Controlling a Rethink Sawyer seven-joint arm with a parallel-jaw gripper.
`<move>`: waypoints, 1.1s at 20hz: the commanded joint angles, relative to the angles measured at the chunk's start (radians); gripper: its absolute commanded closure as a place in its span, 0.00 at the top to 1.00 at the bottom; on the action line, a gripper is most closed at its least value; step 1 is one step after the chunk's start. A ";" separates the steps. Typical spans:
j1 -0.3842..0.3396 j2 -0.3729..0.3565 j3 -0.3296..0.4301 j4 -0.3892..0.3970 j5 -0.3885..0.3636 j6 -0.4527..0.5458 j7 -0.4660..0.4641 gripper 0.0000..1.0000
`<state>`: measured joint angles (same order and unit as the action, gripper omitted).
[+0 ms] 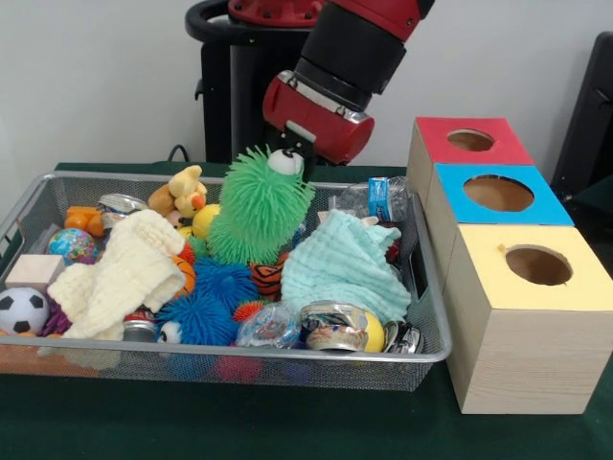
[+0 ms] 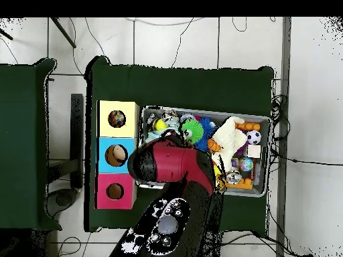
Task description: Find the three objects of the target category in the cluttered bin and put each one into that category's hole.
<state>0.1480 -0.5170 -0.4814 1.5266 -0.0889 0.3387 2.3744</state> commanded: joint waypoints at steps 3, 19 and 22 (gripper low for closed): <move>-0.109 -0.001 0.206 -0.117 -0.137 -0.043 -0.160 0.00; -0.334 -0.072 0.436 0.111 -0.363 -0.180 -0.187 0.00; -0.418 -0.110 0.512 0.226 -0.412 -0.192 -0.179 0.00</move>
<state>-0.1485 -0.5771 -0.1866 1.5342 -0.3860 0.2137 2.3744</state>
